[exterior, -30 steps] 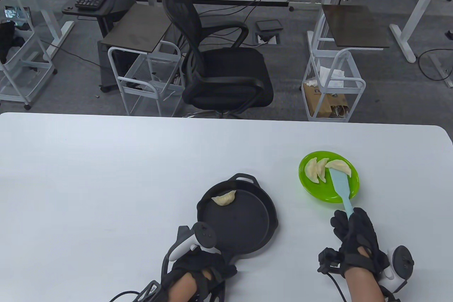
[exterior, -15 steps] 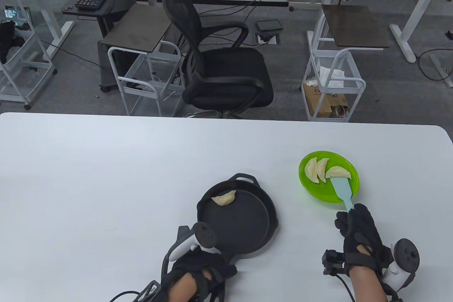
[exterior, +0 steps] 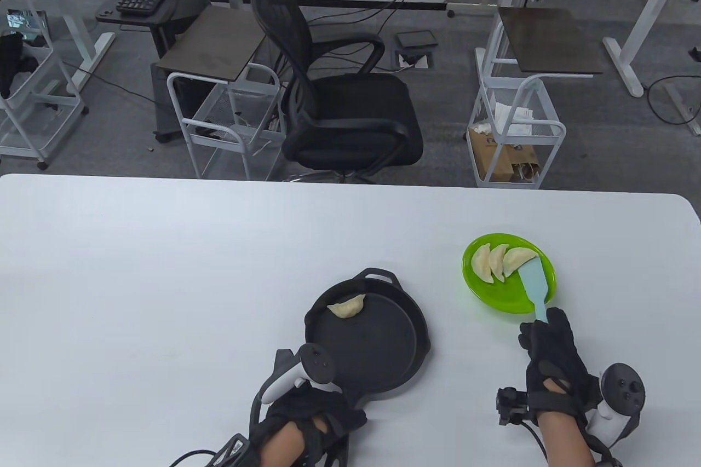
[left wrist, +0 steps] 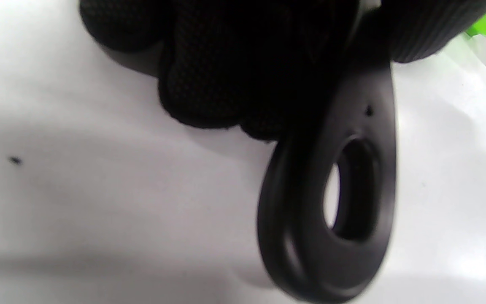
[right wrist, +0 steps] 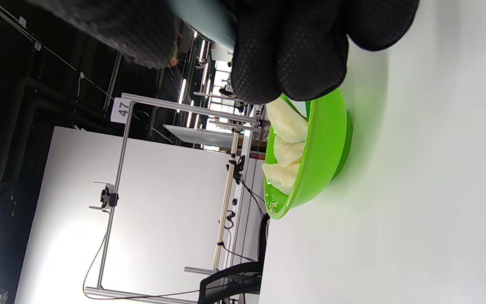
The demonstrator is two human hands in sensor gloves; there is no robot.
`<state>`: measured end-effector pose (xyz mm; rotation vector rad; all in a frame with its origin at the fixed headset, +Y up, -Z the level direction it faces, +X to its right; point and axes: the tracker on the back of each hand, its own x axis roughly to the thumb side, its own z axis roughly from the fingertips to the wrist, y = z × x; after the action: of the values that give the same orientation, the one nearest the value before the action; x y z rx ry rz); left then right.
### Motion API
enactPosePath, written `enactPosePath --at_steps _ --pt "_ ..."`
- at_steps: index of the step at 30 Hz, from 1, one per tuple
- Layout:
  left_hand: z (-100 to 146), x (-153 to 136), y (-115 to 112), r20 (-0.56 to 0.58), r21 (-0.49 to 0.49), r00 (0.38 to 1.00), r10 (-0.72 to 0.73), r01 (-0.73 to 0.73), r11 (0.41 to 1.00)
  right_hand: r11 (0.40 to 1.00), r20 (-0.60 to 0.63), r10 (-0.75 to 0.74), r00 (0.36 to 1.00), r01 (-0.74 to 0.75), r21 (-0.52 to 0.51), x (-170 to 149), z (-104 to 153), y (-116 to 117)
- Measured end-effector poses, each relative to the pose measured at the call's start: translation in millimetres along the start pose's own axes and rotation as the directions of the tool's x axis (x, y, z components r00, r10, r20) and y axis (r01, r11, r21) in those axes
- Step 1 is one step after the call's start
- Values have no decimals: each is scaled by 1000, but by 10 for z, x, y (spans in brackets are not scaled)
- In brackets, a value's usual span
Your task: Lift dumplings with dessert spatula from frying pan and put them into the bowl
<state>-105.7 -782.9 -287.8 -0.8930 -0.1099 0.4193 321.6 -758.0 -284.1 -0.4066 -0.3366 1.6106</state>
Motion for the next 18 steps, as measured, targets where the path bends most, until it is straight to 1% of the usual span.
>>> enactPosePath --at_steps 6,13,18 --pt "0 0 0 0 0 1000 0 0 1000 999 45 38 998 -37 -28 53 18 -14" --pt "0 -1 0 -1 1 1000 0 0 1000 999 96 19 995 -15 -41 105 55 -3" --pt "0 -3 0 -1 1 1000 0 0 1000 1000 135 10 991 -7 -23 138 78 23"
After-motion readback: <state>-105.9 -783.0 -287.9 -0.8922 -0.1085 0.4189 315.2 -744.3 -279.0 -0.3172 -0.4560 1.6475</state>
